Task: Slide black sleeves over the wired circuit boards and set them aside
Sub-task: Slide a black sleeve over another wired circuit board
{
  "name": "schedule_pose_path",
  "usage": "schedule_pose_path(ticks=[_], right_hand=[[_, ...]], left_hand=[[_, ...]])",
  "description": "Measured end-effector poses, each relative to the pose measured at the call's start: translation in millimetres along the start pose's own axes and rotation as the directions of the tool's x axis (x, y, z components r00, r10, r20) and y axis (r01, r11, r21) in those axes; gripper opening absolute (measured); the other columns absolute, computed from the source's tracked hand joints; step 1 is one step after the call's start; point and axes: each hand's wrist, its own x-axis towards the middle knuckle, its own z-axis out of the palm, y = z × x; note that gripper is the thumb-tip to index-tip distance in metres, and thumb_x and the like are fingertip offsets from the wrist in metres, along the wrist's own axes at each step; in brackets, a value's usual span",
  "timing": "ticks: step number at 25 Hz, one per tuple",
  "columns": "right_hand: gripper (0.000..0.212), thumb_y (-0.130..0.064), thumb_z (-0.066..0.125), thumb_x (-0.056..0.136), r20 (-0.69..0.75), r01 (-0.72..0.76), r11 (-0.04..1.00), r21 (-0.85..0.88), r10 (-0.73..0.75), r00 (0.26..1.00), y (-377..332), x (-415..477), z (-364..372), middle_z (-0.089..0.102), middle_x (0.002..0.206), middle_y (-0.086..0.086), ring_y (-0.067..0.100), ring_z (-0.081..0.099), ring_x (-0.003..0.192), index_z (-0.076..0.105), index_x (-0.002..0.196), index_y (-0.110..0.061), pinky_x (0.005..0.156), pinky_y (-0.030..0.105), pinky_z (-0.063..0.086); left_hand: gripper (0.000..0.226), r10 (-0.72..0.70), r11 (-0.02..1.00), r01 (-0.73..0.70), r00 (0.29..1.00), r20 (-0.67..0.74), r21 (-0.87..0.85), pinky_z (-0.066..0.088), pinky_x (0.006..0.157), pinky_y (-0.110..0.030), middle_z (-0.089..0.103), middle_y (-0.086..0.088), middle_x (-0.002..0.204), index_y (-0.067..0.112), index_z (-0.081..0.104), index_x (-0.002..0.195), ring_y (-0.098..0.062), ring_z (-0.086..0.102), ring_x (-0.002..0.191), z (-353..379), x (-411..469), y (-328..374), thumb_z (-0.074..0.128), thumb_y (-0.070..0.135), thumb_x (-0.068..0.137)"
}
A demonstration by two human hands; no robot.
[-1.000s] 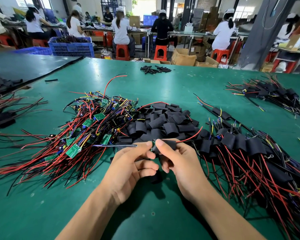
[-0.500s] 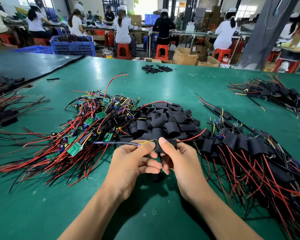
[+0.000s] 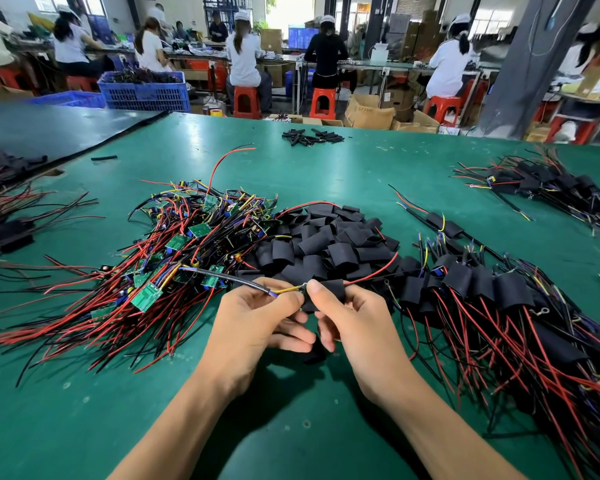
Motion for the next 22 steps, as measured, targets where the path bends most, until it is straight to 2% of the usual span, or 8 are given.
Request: schedule_pose_path(ticks=[2, 6, 9, 12, 14, 18, 20, 22], right_hand=[[0.041, -0.05, 0.07, 0.079, 0.008, 0.005, 1.0, -0.013, -0.005, 1.0, 2.2, 0.3, -0.1, 0.056, 0.059, 0.001, 0.014, 0.045, 0.043, 0.062, 0.071, -0.011, 0.043, 0.023, 0.036], [0.043, -0.052, 0.068, 0.079, 0.036, 0.014, 0.999, -0.042, -0.012, 0.999, 4.5, 1.2, 0.1, 0.057, 0.061, 0.004, 0.014, 0.045, 0.044, 0.062, 0.073, -0.01, 0.043, 0.024, 0.035], [0.043, -0.054, 0.066, 0.081, 0.008, 0.013, 0.997, -0.073, -0.012, 1.0, 4.3, 0.4, -1.2, 0.057, 0.058, 0.001, 0.014, 0.045, 0.044, 0.062, 0.071, -0.013, 0.044, 0.025, 0.036], [0.038, -0.059, 0.06, 0.082, -0.024, 0.029, 0.988, -0.155, -0.033, 0.999, 3.1, -1.5, 0.3, 0.055, 0.05, -0.005, 0.011, 0.047, 0.045, 0.061, 0.065, -0.024, 0.048, 0.021, 0.039], [0.04, -0.06, 0.057, 0.081, -0.026, 0.057, 0.979, -0.197, -0.063, 0.998, 3.1, -2.7, 1.8, 0.055, 0.051, -0.003, 0.011, 0.048, 0.046, 0.06, 0.068, -0.022, 0.052, 0.024, 0.04], [0.041, -0.057, 0.058, 0.083, -0.011, 0.08, 0.971, -0.224, -0.085, 0.996, 1.4, -4.4, 2.5, 0.054, 0.051, -0.002, 0.011, 0.05, 0.048, 0.06, 0.072, -0.017, 0.053, 0.029, 0.042], [0.039, -0.051, 0.06, 0.087, -0.034, 0.067, 0.977, -0.201, -0.075, 0.997, 1.5, -3.3, 0.5, 0.053, 0.051, -0.003, 0.011, 0.049, 0.048, 0.06, 0.071, -0.016, 0.053, 0.027, 0.041], [0.036, -0.043, 0.062, 0.094, -0.058, 0.049, 0.985, -0.164, -0.059, 0.997, 2.6, -1.5, -1.4, 0.053, 0.05, -0.002, 0.013, 0.048, 0.048, 0.063, 0.073, -0.014, 0.052, 0.027, 0.04]], left_hand=[[0.018, -0.028, 1.0, 0.028, 1.0, 0.001, 0.001, 0.056, 0.049, -0.034, 0.063, -0.018, 0.066, 0.009, 0.066, 0.084, -0.033, 0.066, 0.052, -0.5, 0.7, 0.0, 0.073, 0.017, 0.071], [0.019, -0.049, 0.998, 0.05, 0.999, 0.016, -0.025, 0.055, 0.047, -0.034, 0.061, -0.014, 0.062, 0.012, 0.062, 0.085, -0.032, 0.064, 0.051, 0.0, 0.5, 1.5, 0.076, 0.018, 0.073], [0.013, -0.005, 1.0, 0.005, 1.0, 0.009, 0.016, 0.055, 0.046, -0.032, 0.065, -0.01, 0.065, 0.01, 0.061, 0.089, -0.029, 0.064, 0.051, 0.7, -1.1, 0.7, 0.073, 0.008, 0.086], [0.006, 0.017, 1.0, -0.016, 0.999, -0.041, 0.024, 0.055, 0.047, -0.032, 0.068, -0.012, 0.069, 0.01, 0.064, 0.088, -0.029, 0.065, 0.051, 0.7, -0.7, -0.8, 0.067, 0.005, 0.09], [0.006, 0.01, 1.0, -0.01, 0.999, -0.042, 0.01, 0.055, 0.048, -0.032, 0.067, -0.013, 0.07, 0.008, 0.064, 0.088, -0.029, 0.065, 0.053, 0.2, 0.3, -0.3, 0.065, 0.003, 0.091], [0.01, 0.012, 0.999, -0.014, 0.998, -0.058, -0.03, 0.055, 0.05, -0.033, 0.065, -0.015, 0.069, 0.006, 0.065, 0.082, -0.026, 0.062, 0.053, 0.0, 1.9, -0.2, 0.065, 0.0, 0.089], [0.006, 0.02, 0.999, -0.022, 0.998, -0.056, -0.04, 0.056, 0.052, -0.033, 0.064, -0.016, 0.071, 0.005, 0.065, 0.085, -0.027, 0.063, 0.055, 1.2, 2.1, -0.3, 0.069, 0.001, 0.086], [0.012, -0.011, 0.998, 0.009, 0.999, -0.033, -0.066, 0.056, 0.053, -0.032, 0.064, -0.018, 0.076, 0.003, 0.064, 0.089, -0.027, 0.065, 0.059, 3.0, 1.3, -0.3, 0.073, 0.003, 0.082]])
